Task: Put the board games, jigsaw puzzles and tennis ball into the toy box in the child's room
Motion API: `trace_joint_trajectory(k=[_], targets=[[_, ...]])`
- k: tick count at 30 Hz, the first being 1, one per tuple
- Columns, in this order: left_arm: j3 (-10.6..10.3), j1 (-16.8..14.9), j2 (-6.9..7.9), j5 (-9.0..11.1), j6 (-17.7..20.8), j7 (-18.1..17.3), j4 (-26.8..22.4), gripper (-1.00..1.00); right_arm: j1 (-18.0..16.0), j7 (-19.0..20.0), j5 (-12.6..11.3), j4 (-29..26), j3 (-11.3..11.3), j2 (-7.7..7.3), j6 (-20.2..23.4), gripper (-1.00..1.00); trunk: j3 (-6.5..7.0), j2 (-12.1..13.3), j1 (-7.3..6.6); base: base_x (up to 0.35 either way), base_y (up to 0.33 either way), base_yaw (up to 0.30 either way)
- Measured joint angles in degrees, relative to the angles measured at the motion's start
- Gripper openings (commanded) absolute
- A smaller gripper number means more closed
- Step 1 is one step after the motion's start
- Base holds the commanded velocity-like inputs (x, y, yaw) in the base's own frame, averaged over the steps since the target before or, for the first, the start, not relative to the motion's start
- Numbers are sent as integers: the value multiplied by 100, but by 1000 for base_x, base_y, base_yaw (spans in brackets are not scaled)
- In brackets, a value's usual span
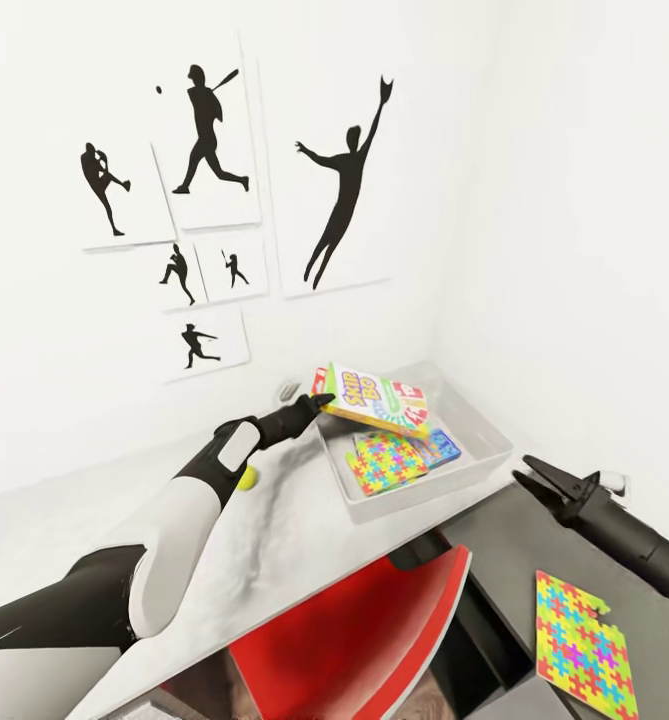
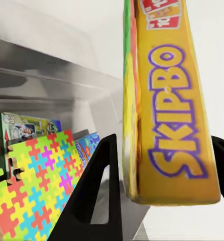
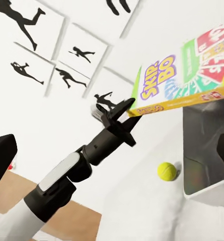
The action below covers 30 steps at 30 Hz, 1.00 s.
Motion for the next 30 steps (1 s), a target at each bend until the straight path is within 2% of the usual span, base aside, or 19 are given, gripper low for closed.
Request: trace_joint_trajectory(k=[1, 4, 8, 12, 16, 18, 19, 22, 26, 30], targets=[[2, -11, 0, 2, 31, 5, -4, -100, -55, -2, -10, -1, -191, -28, 144, 100, -9, 0, 0, 0, 0, 101], [-3, -26, 0, 0, 78, 13, -6, -100, -181, -2, -29, -2, -481, -122, 341, 100, -35, 0, 0, 0, 0, 101], [-7, -31, 0, 5, 108, 15, -3, -100, -342, 1, -52, -1, -558, -171, 396, 100, -63, 0, 0, 0, 0, 60], [-19, -32, 0, 2, 124, 15, -5, -100, -810, -18, -111, -1, -539, -189, 407, 100, -69, -1, 0, 0, 0, 12], [-30, -32, 0, 0, 161, 18, -8, -100, -1423, -185, -119, 1, -187, -195, 406, 100, -70, -1, 0, 0, 0, 2], [-37, -36, 0, -2, 173, 49, -7, -100, -1815, -500, -133, 20, 118, -192, 404, 100, -70, 0, 0, 0, 0, 0], [-38, -37, 0, 0, 175, 58, -7, -100, -1907, -595, -139, 25, 192, -189, 403, 100, -70, -1, 0, 0, 0, 0], [-41, -61, 0, 5, 207, 84, -8, -100, -2309, -1107, -370, 56, 469, -180, 407, 100, -70, -1, 0, 0, 0, 0], [-44, -94, 0, 7, 275, 91, -9, -100, -2603, -1629, -719, 131, 652, -141, 409, 100, -70, -1, 0, 0, 0, 0], [-40, -146, 0, 12, 308, 89, -11, -100, -2697, -1994, -973, 151, 874, -121, 380, 100, -71, -1, 0, 0, 0, 0]])
